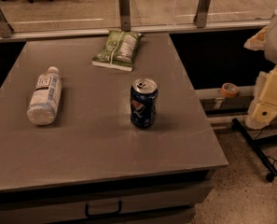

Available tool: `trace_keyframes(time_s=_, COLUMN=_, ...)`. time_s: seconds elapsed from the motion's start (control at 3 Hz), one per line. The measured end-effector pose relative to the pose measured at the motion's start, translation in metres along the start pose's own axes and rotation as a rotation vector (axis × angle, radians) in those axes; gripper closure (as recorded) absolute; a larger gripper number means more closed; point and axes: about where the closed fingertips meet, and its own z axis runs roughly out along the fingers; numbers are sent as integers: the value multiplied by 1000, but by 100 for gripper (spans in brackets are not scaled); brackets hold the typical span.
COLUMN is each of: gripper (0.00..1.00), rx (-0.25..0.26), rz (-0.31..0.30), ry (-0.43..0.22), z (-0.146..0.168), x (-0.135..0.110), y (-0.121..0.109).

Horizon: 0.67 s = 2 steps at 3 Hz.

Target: Move pepsi can near blue plastic bottle

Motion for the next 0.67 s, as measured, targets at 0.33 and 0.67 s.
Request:
trace_keyframes(time_s=0.33, gripper=0, rx=0, rz=0, ry=0, z=0, x=0, y=0)
trace_keyframes(time_s=0.67, gripper=0, rx=-22, rz=12, ry=-81, z=2, x=-4, y=2)
